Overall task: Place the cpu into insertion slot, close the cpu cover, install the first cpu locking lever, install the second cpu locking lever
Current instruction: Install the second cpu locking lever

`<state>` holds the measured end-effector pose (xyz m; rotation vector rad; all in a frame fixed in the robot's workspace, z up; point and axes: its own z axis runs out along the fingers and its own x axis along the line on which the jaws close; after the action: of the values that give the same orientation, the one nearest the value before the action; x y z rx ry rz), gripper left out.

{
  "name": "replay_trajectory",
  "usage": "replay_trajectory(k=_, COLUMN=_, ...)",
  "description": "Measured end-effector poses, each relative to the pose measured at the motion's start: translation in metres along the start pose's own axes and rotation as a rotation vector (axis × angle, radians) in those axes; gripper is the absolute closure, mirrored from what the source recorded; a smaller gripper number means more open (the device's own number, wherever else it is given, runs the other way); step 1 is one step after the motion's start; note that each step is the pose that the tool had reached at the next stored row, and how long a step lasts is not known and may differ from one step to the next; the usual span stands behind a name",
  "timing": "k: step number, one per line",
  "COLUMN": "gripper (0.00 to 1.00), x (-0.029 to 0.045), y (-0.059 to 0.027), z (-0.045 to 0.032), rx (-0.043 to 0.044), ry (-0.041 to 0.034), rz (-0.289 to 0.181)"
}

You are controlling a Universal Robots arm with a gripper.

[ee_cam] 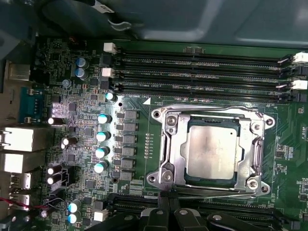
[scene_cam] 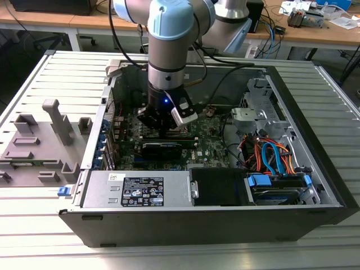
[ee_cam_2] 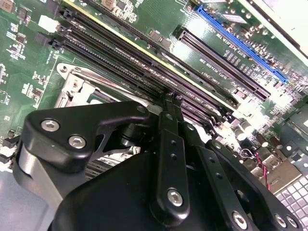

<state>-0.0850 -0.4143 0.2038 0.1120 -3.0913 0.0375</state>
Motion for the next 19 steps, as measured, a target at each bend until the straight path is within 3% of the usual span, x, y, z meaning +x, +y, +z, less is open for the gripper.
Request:
replay_trajectory(k=11, gripper=0.89, x=0.0024, y=0.0004, z=-0.0058, rx=-0.0002, ry=-0.0034, rz=0.000)
replay_trajectory(k=14, gripper=0.89, x=0.0096, y=0.0008, z=-0.0056, rx=-0.0044, ry=-0.0045, rz=0.000)
replay_trajectory(k=19, gripper=0.89, x=0.0113, y=0.0016, z=-0.0054, rx=-0.0081, ry=-0.0050, rz=-0.015)
